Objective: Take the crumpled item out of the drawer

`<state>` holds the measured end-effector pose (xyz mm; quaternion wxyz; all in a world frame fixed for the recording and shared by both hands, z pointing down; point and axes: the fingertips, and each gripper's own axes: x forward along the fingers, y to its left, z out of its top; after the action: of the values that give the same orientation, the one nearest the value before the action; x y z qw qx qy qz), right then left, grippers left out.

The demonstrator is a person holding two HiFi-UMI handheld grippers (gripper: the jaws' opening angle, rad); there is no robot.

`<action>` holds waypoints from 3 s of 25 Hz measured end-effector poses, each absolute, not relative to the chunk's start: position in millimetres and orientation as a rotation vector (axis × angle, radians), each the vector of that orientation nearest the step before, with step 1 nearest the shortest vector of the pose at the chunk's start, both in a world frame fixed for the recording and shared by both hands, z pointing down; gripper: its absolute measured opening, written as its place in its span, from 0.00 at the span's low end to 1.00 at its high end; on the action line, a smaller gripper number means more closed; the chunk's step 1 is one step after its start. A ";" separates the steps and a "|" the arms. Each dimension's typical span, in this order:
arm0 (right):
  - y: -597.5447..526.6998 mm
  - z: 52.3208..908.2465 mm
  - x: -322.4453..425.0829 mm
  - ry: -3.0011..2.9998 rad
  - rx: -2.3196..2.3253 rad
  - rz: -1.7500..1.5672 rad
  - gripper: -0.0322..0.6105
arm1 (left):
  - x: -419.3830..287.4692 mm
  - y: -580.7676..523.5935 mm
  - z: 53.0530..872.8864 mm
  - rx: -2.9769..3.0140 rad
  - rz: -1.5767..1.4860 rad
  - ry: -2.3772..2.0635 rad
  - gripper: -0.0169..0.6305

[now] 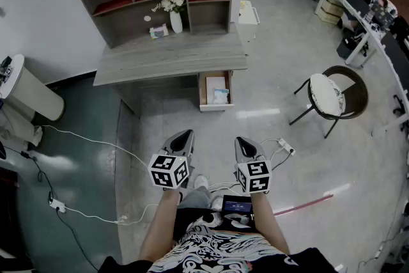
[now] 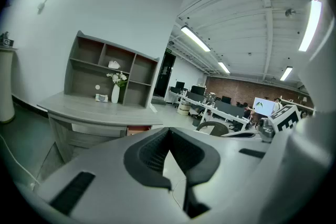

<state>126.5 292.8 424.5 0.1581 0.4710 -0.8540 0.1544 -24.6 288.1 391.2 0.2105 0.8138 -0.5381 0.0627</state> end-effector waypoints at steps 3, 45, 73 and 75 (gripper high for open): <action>292.9 429.3 125.1 -2.436 1.335 0.438 0.06 | -27.8 287.5 390.9 2.256 0.156 -1.506 0.03; 13.9 470.6 88.6 -2.286 1.466 0.564 0.06 | -90.3 -15.9 436.2 2.261 0.170 -1.445 0.03; -28.8 456.7 89.0 -2.354 1.538 0.456 0.06 | -89.5 -66.3 448.5 2.282 0.147 -1.374 0.03; -29.7 461.6 88.7 -2.344 1.521 0.464 0.06 | -87.4 -66.6 453.5 2.278 0.172 -1.379 0.03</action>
<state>88.7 -29.7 461.6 0.1537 0.5306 -0.8177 0.1618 -87.4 -66.6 453.5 0.2345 0.8298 -0.5025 0.0626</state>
